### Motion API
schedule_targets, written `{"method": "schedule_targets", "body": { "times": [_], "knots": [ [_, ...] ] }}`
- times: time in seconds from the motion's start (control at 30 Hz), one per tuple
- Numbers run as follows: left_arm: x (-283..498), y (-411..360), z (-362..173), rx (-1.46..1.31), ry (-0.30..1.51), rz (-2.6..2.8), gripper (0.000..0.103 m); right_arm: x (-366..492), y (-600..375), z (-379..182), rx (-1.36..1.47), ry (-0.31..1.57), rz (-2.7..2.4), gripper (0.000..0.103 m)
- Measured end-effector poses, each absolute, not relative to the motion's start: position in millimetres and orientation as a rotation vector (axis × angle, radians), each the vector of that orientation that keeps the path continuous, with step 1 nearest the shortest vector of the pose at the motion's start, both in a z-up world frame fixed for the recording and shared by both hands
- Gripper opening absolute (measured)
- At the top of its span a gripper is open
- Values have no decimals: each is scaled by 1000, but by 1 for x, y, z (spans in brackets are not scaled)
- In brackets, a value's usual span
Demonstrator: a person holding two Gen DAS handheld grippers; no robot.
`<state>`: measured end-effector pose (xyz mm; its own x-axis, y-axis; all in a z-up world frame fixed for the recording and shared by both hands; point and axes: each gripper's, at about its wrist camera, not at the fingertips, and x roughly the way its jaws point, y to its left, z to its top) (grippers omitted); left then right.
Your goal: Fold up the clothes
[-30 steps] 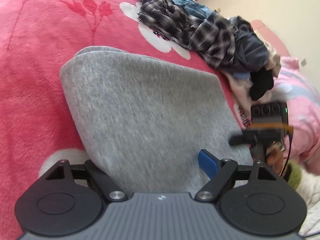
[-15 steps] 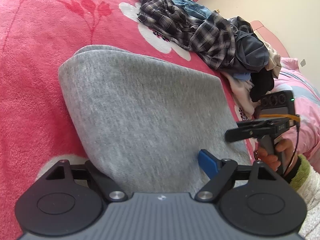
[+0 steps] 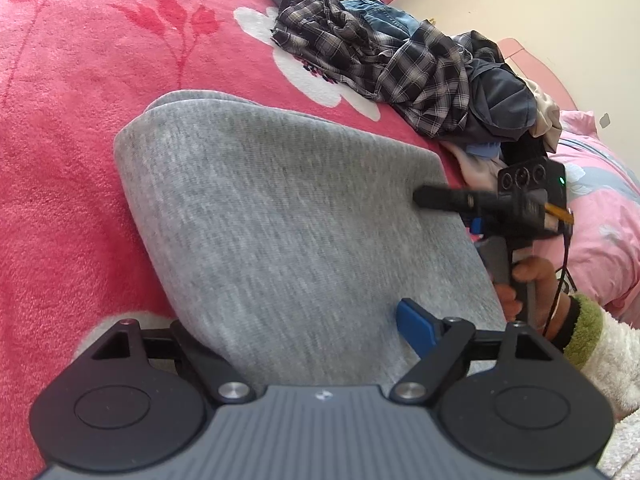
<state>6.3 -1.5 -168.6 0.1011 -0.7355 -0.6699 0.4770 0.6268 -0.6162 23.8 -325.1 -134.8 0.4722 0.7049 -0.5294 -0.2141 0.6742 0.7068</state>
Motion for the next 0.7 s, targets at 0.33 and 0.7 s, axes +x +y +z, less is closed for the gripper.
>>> {"method": "schedule_targets", "body": {
  "times": [0.33,0.7],
  "knots": [
    [6,-1,-171,-275,1155,-909,82,-7,-313,-133,539,926,725,102],
    [6,0,-171,-279,1150,-912,82,-29,-297,-132,560,997,825,90]
  ]
}}
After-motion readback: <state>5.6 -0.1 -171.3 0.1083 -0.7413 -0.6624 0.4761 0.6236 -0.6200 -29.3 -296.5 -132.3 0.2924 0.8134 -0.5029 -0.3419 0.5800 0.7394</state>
